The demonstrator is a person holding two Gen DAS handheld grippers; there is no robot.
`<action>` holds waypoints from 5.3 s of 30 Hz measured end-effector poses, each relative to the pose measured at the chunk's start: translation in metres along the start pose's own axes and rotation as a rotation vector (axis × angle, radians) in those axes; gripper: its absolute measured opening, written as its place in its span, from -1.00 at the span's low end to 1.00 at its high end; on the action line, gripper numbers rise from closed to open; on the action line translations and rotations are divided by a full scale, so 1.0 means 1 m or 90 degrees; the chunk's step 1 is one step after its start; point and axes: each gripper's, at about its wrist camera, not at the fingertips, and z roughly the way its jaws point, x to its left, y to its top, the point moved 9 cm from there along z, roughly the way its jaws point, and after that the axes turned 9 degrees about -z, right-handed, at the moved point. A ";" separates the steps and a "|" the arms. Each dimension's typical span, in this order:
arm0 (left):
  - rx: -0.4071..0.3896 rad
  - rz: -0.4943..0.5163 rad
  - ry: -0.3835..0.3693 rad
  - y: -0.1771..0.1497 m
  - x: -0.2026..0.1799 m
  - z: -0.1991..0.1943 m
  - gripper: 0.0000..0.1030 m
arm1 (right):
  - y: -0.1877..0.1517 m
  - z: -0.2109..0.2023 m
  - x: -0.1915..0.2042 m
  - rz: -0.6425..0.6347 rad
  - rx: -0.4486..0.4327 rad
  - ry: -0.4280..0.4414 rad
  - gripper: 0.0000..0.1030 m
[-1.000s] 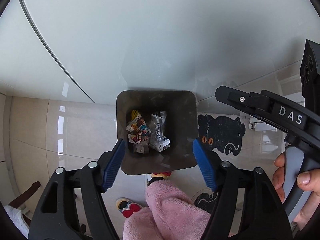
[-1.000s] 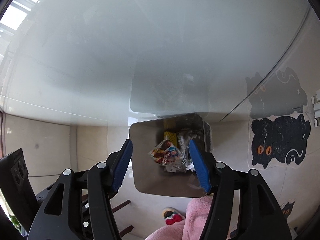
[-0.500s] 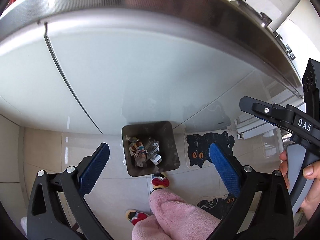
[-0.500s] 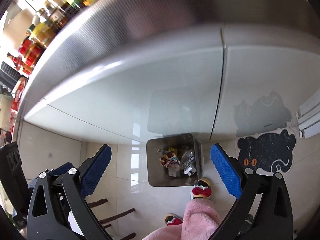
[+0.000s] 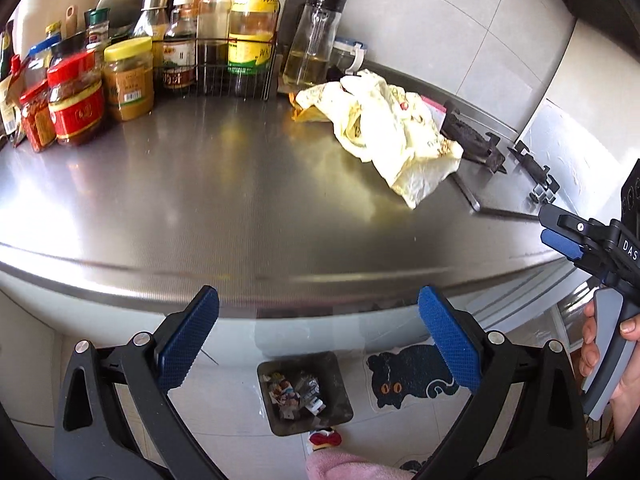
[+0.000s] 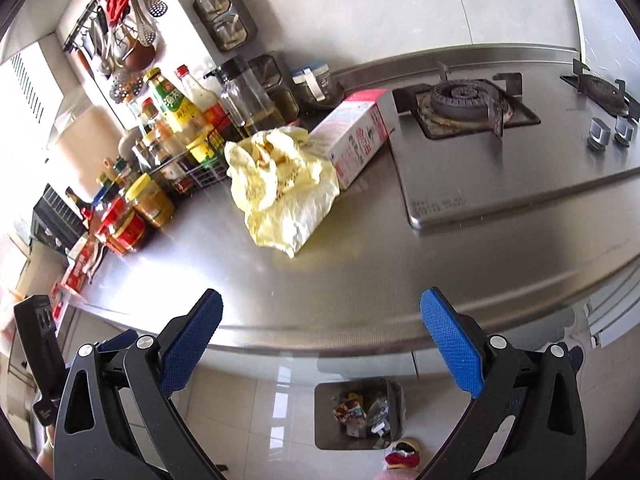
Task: Collect trash
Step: 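Raise both open tools back toward the counter, then grasp a yellow paper bag with the left tool while the right tool grasps another, then carry both yellow paper bags over the bin and open both tools, then raise both open tools back toward the counter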
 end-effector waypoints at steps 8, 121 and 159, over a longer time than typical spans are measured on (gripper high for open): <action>-0.024 -0.001 -0.003 0.071 -0.006 0.038 0.67 | 0.043 0.042 -0.021 0.034 0.003 0.019 0.93; 0.313 -0.015 0.131 -0.309 0.093 0.217 -0.82 | -0.291 0.200 -0.031 -0.002 0.314 -0.082 -0.76; 0.101 -0.012 0.063 -0.127 0.027 0.026 0.84 | -0.119 0.032 0.019 -0.014 0.135 -0.047 0.94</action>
